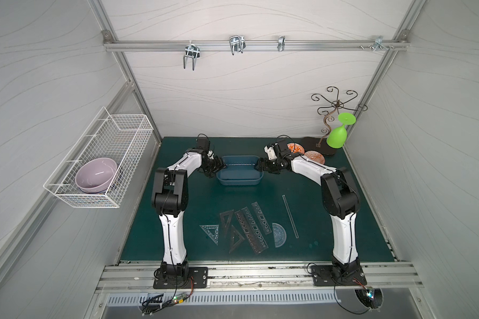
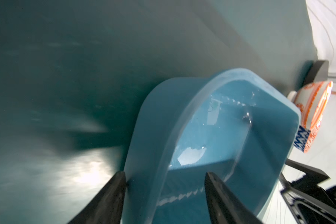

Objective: Put the scattered rulers into the storage box
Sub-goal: Move the storage box to the center of the board, then pick up the ruler from the center of the board.

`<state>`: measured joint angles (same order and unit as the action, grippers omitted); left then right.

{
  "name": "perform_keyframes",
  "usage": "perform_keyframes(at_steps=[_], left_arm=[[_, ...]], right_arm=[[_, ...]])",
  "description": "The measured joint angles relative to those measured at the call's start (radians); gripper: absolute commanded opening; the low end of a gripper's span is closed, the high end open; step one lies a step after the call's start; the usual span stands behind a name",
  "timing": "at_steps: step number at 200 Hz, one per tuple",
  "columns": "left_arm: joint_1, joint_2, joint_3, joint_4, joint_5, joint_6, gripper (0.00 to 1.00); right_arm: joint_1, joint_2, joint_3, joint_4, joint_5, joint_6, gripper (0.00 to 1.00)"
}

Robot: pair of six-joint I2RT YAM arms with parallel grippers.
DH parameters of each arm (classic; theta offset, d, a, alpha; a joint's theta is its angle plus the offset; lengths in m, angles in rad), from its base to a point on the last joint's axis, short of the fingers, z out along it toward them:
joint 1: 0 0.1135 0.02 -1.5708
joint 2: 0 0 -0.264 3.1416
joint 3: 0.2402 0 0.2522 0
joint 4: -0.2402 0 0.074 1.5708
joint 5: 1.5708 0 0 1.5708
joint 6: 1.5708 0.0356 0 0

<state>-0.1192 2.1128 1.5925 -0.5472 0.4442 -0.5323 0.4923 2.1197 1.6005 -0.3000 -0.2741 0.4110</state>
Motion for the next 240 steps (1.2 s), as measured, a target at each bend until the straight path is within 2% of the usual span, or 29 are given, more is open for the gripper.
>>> perform_keyframes(at_steps=[107,148,156,176,204,240], left_arm=[[-0.072,-0.013,-0.032,0.008,0.004,-0.014,0.66],[-0.076,-0.033,-0.033,0.002,-0.035,-0.019,0.69],[-0.077,-0.047,-0.036,-0.002,-0.050,-0.019,0.70],[-0.078,-0.125,-0.077,-0.009,-0.103,-0.018,0.72],[-0.081,-0.306,-0.169,-0.034,-0.183,-0.008,0.72],[-0.169,-0.532,-0.353,-0.053,-0.282,0.043,0.67]], right_arm=[[0.000,-0.078,-0.130,0.003,0.013,0.000,0.83],[0.000,-0.113,-0.158,-0.008,0.031,-0.011,0.93],[-0.002,-0.123,-0.161,-0.017,0.037,-0.019,0.99],[-0.006,-0.167,-0.161,-0.054,0.069,-0.042,0.99],[-0.010,-0.282,-0.186,-0.103,0.147,-0.077,0.95],[-0.010,-0.546,-0.406,-0.166,0.299,-0.089,0.82]])
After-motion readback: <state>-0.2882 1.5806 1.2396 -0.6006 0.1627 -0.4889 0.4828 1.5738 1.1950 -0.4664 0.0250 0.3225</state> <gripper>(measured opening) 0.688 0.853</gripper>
